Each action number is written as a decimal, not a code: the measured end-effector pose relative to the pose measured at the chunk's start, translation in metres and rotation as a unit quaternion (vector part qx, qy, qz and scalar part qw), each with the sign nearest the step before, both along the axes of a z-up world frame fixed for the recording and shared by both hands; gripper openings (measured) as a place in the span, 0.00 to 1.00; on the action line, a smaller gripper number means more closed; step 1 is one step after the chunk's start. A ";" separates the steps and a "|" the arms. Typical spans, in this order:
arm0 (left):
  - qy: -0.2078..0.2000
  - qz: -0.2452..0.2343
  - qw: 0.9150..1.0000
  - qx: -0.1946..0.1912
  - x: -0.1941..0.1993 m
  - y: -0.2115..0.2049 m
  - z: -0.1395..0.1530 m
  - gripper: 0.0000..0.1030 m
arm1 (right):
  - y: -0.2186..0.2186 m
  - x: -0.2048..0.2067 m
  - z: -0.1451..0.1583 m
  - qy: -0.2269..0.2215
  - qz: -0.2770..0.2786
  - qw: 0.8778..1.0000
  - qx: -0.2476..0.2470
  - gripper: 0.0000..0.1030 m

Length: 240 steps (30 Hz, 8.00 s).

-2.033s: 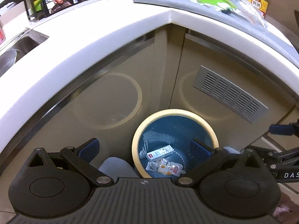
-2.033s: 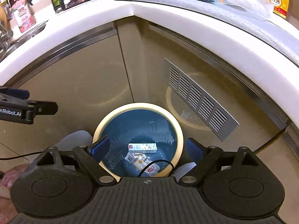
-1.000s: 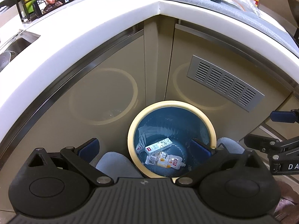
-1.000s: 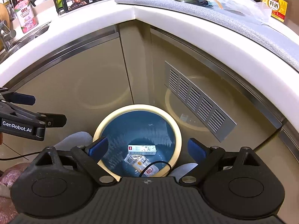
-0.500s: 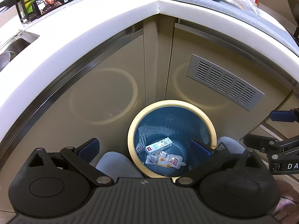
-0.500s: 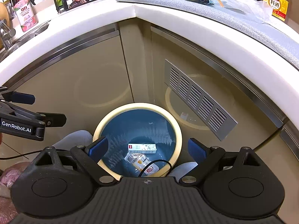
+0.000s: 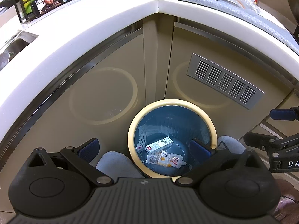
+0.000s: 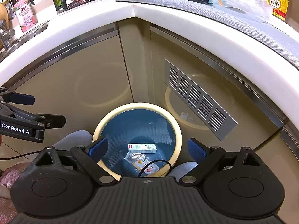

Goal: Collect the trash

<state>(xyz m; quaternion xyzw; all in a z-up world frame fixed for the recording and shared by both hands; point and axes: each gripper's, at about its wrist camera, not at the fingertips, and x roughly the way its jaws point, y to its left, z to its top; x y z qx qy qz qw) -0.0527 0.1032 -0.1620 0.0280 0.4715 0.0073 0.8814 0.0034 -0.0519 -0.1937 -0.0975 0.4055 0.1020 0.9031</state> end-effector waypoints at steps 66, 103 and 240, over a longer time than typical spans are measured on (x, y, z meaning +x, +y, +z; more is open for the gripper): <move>0.040 -0.003 0.999 0.000 0.010 -0.002 -0.023 1.00 | -0.020 0.025 0.093 -0.154 0.018 0.984 0.092 1.00; -0.038 0.016 0.999 0.008 0.035 0.005 0.050 1.00 | -0.050 0.191 0.101 -0.228 -0.062 0.968 -0.089 0.21; -0.120 -0.109 0.919 -0.360 0.215 0.025 0.174 0.45 | -0.151 0.052 0.163 -0.390 -0.192 0.900 0.023 0.06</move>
